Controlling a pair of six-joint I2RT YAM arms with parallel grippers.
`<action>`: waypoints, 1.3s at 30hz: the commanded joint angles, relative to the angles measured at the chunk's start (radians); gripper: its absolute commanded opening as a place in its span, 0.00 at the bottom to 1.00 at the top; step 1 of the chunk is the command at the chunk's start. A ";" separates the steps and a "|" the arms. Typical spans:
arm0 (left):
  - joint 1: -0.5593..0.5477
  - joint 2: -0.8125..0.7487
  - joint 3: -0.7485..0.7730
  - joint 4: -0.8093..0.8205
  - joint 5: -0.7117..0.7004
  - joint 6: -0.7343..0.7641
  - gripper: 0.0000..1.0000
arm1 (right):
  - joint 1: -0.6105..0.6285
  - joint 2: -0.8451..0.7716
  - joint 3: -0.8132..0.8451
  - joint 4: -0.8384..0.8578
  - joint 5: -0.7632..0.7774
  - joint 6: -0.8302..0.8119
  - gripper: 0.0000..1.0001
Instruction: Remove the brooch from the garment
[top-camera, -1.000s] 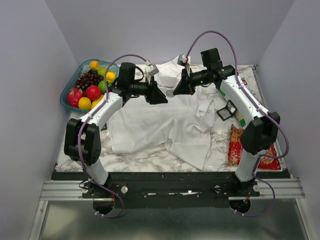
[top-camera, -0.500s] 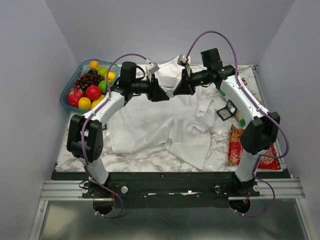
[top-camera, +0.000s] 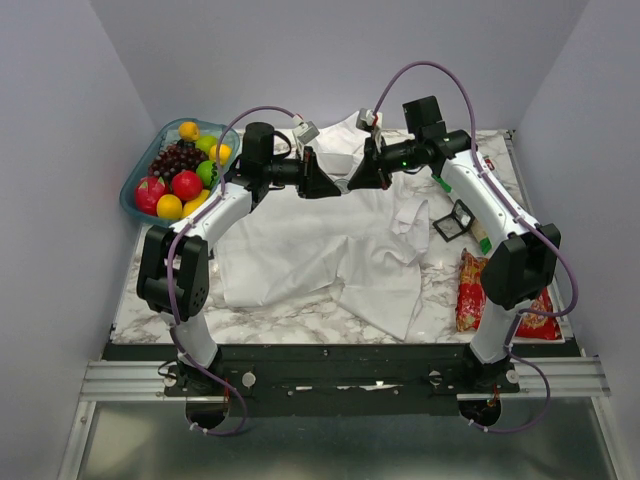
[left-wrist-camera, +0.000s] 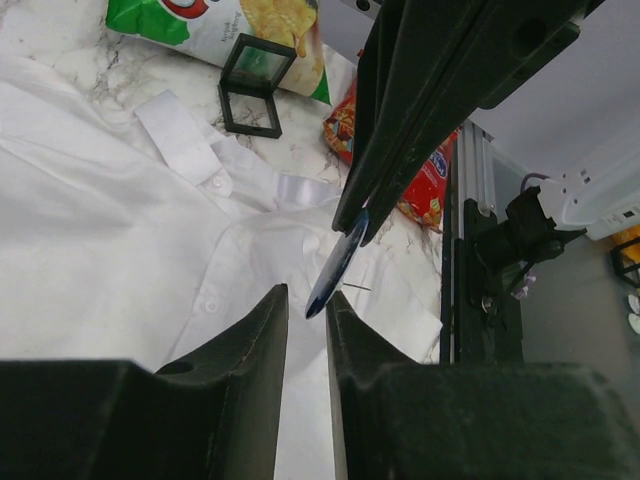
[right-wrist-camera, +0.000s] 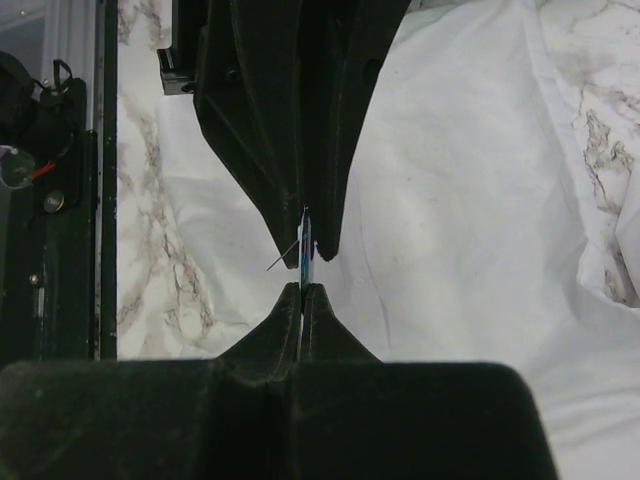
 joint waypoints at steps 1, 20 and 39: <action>-0.005 0.014 0.020 0.064 0.035 -0.027 0.17 | 0.006 0.008 -0.013 0.008 -0.014 0.039 0.01; -0.005 -0.007 -0.004 0.075 0.043 -0.030 0.13 | 0.006 0.026 -0.085 0.093 0.021 0.167 0.06; -0.005 0.014 0.001 0.124 0.059 -0.068 0.00 | 0.006 0.060 -0.082 0.127 0.004 0.227 0.04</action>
